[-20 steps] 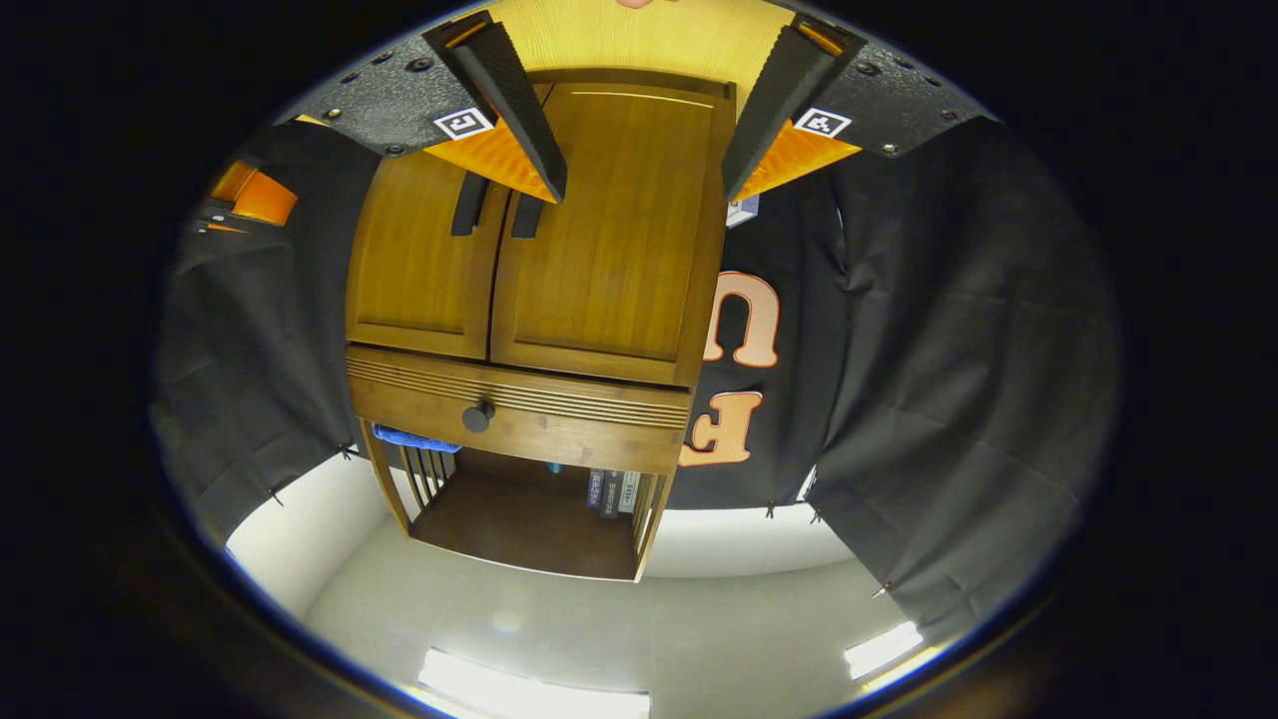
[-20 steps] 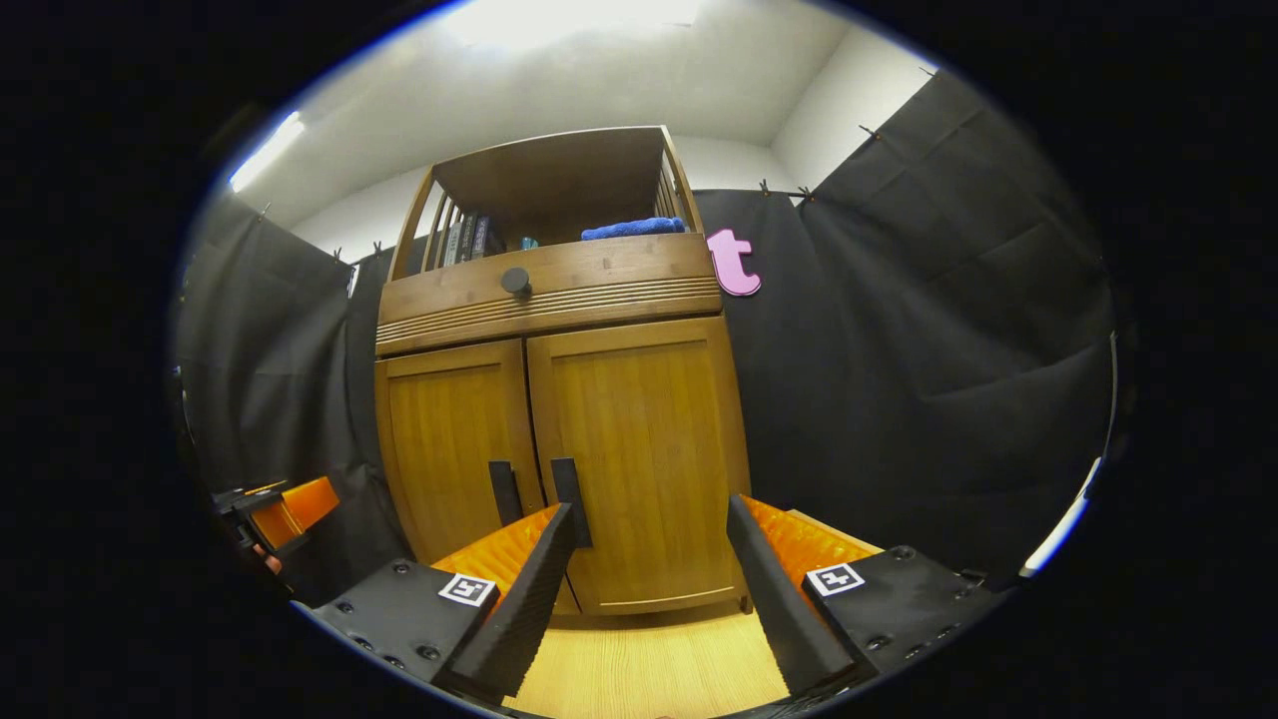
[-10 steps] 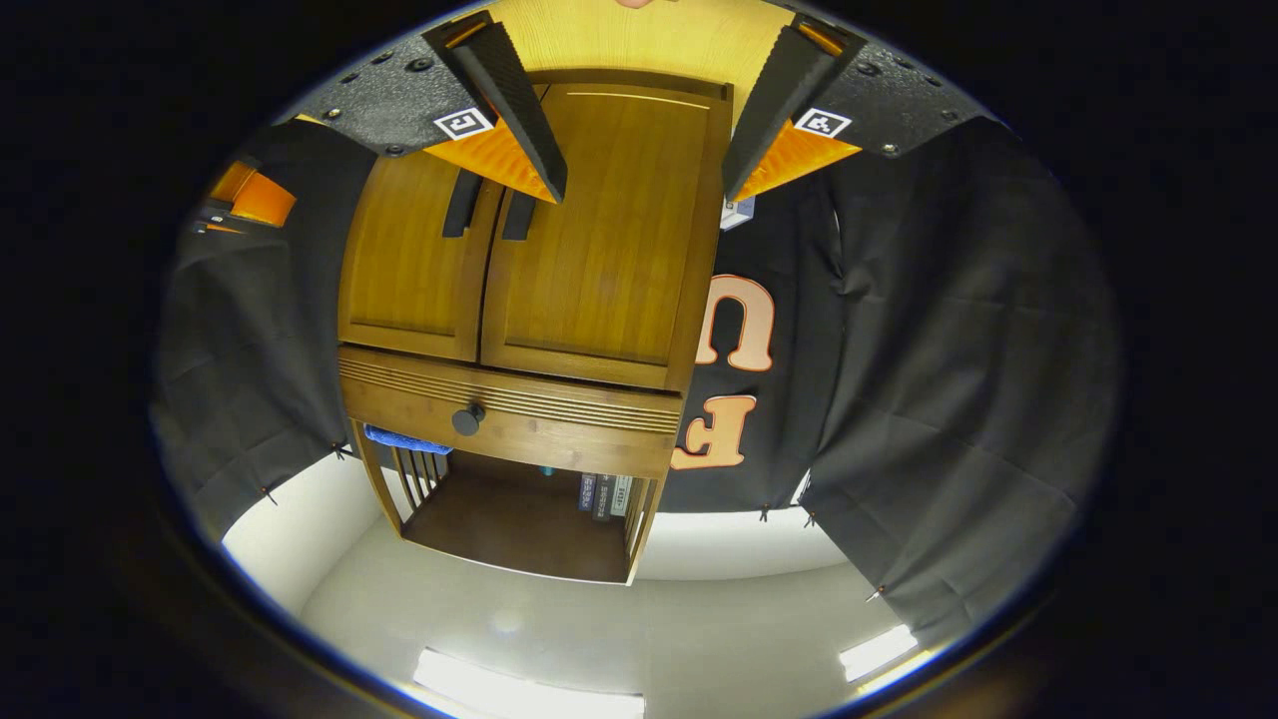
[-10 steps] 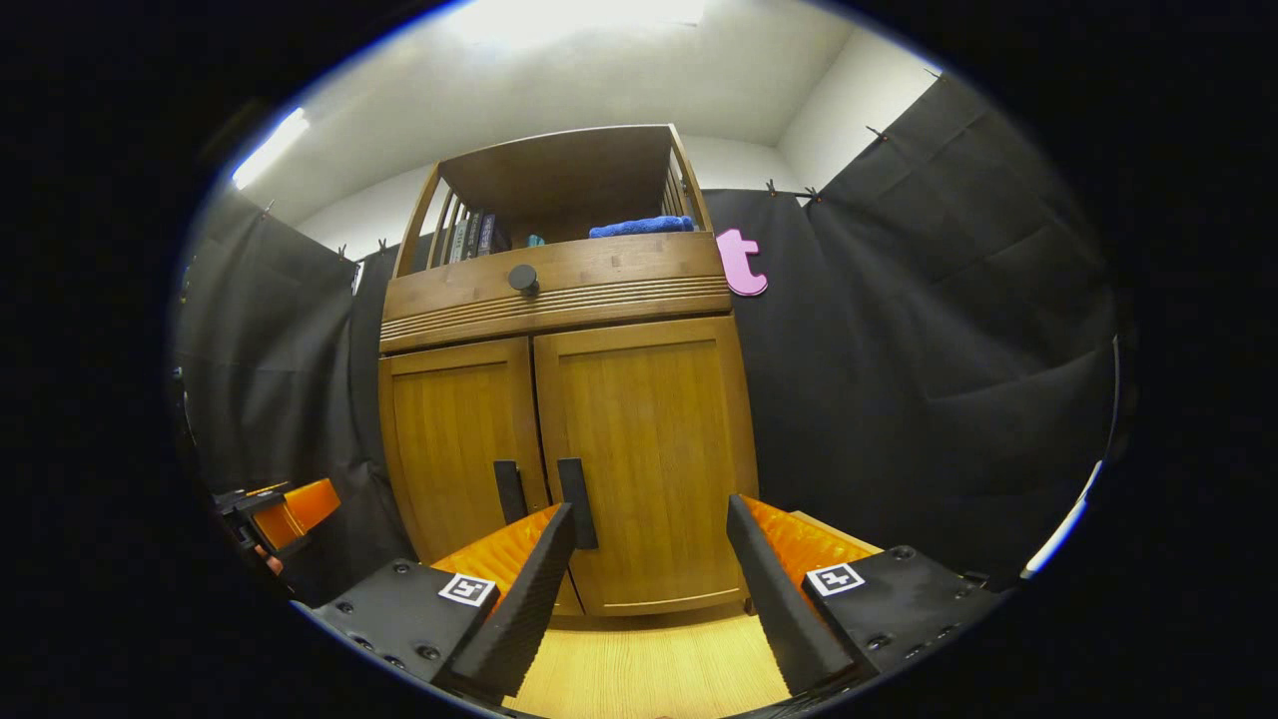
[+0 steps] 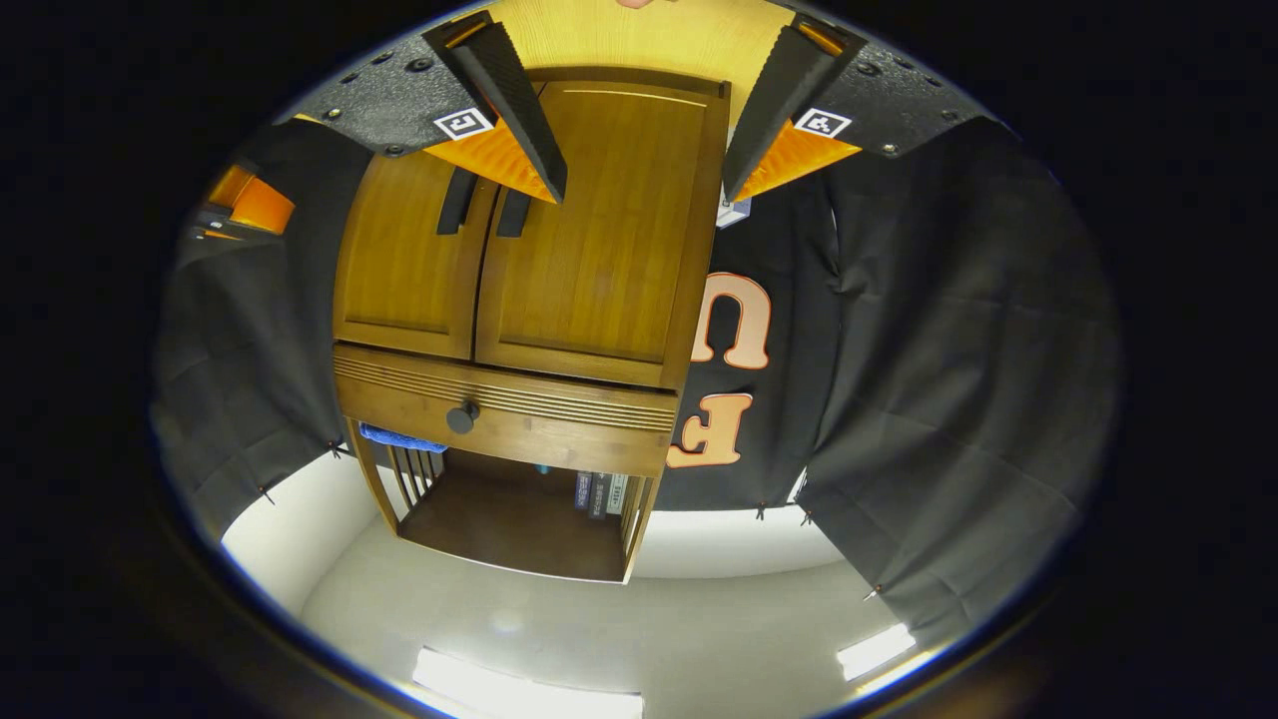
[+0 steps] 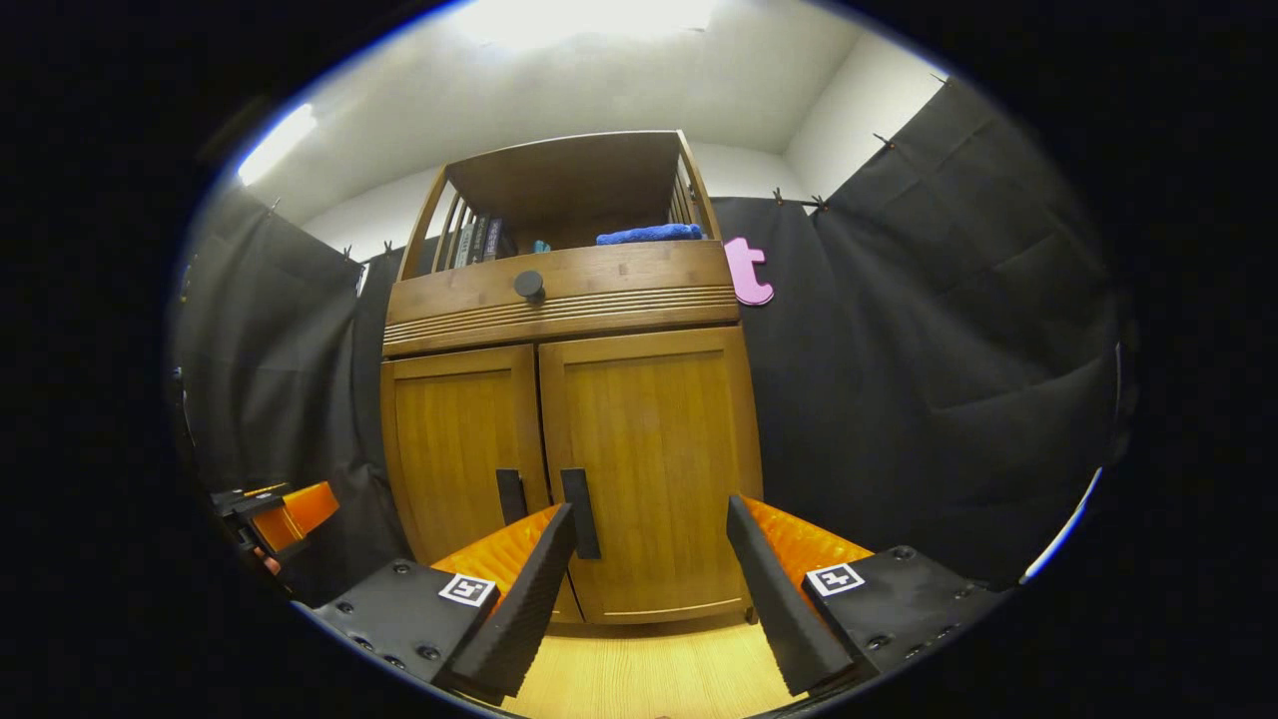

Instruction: Open the right door of the double-door shoe cabinet with the right hand, and open the left door with the left hand.

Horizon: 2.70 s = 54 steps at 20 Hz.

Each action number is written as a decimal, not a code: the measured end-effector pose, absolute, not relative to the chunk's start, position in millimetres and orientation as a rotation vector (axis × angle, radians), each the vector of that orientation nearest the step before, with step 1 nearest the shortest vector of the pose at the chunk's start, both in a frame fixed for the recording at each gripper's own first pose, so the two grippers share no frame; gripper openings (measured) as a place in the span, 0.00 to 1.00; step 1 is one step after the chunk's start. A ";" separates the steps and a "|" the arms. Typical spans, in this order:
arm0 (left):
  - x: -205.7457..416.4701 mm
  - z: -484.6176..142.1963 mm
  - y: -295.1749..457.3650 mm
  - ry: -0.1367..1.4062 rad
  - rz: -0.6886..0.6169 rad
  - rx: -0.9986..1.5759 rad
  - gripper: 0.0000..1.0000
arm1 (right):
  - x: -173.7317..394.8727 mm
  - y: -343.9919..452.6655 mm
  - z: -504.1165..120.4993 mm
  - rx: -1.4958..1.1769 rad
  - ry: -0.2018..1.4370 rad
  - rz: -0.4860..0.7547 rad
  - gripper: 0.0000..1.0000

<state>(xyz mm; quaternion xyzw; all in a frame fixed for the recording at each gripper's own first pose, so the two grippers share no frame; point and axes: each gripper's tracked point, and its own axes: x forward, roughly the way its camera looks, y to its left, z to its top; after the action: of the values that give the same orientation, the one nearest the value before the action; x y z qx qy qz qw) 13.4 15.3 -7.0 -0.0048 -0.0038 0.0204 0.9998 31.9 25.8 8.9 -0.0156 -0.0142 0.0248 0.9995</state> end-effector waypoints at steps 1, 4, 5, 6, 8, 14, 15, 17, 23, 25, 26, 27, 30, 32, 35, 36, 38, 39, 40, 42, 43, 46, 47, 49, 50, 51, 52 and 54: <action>13.7 -6.7 14.6 -0.008 0.041 -0.008 0.94 | 39.9 31.2 11.5 -0.037 -0.036 0.060 0.97; 14.8 -6.6 13.9 -0.003 0.042 0.000 0.98 | 70.9 47.7 18.9 -0.069 -0.063 0.085 0.97; 14.9 -5.3 13.6 -0.005 0.043 -0.002 0.94 | 83.9 53.5 16.9 -0.082 -0.064 0.098 0.97; 12.2 -4.5 14.5 -0.008 0.044 -0.003 0.94 | 97.3 61.1 13.8 -0.086 -0.059 0.112 0.98; 9.3 -2.9 15.7 -0.013 0.049 -0.001 0.94 | 125.8 78.3 2.8 -0.081 -0.036 0.150 1.00; 1.9 1.9 28.6 -0.026 0.079 0.020 0.98 | 194.9 113.1 -33.8 -0.120 0.033 0.201 0.97; 1.9 4.3 31.0 -0.032 0.088 0.022 0.94 | 205.5 114.6 -43.3 -0.124 0.060 0.199 0.96; 2.7 10.2 36.3 -0.044 0.103 0.025 0.94 | 219.2 109.9 -60.2 -0.115 0.098 0.178 0.90; 2.5 10.3 43.5 -0.050 0.124 0.035 0.98 | 259.7 104.0 -101.3 -0.088 0.203 0.116 0.96; 2.6 10.1 45.1 -0.049 0.129 0.038 0.94 | 269.4 108.9 -106.7 -0.098 0.222 0.113 0.96; 3.4 8.9 47.1 -0.049 0.133 0.042 0.98 | 272.6 113.6 -107.4 -0.107 0.228 0.116 0.95; 3.7 7.3 49.3 -0.046 0.139 0.046 0.94 | 274.8 116.7 -107.6 -0.116 0.229 0.115 0.95; 3.9 7.8 53.4 -0.045 0.149 0.048 0.98 | 274.9 120.1 -111.7 -0.126 0.225 0.115 0.95; 3.1 8.5 54.9 -0.046 0.156 0.052 0.98 | 274.8 120.1 -112.2 -0.130 0.216 0.124 0.84; 0.8 9.5 55.3 -0.046 0.157 0.050 0.98 | 275.6 119.4 -112.0 -0.116 0.217 0.137 0.86; -0.1 9.2 55.3 -0.046 0.157 0.050 0.98 | 275.2 120.9 -115.3 -0.113 0.229 0.149 0.87; -2.6 10.2 55.4 -0.045 0.158 0.057 0.98 | 272.3 121.2 -121.1 -0.089 0.254 0.169 0.68; -4.5 11.4 55.8 -0.045 0.158 0.060 0.98 | 272.3 118.7 -122.9 -0.077 0.265 0.177 0.58; -6.7 12.3 55.5 -0.045 0.157 0.061 0.98 | 272.5 118.8 -123.7 -0.061 0.276 0.195 0.49; -10.1 13.0 55.2 -0.044 0.153 0.061 0.98 | 271.1 119.9 -125.1 -0.025 0.294 0.208 0.35; -12.2 14.4 54.8 -0.045 0.153 0.064 0.98 | 271.4 118.8 -124.5 -0.038 0.295 0.204 0.31; -19.9 19.4 55.2 -0.051 0.157 0.076 0.94 | 266.3 117.0 -120.5 -0.065 0.288 0.193 0.36; -21.3 20.7 54.4 -0.054 0.154 0.073 0.98 | 263.5 117.6 -118.4 -0.056 0.288 0.196 0.31; -24.8 21.9 51.0 -0.052 0.144 0.061 0.94 | 255.2 115.2 -113.7 -0.049 0.291 0.209 0.38; -26.7 19.6 47.9 -0.049 0.135 0.057 0.94 | 248.1 113.8 -111.0 -0.051 0.291 0.215 0.36; -28.0 18.1 45.5 -0.044 0.127 0.058 0.94 | 239.3 111.0 -108.5 -0.057 0.286 0.221 0.31; -28.2 16.6 43.9 -0.039 0.122 0.062 0.94 | 229.9 107.2 -106.8 -0.064 0.278 0.227 0.36; -29.2 13.4 38.7 -0.028 0.111 0.067 0.92 | 206.6 95.9 -102.7 -0.066 0.260 0.230 0.35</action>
<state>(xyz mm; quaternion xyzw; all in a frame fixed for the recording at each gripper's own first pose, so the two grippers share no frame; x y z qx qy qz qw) -29.2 38.7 13.4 0.0333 -0.0142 0.0554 0.9978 206.6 95.9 -102.7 -0.0327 0.1291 0.1144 0.9845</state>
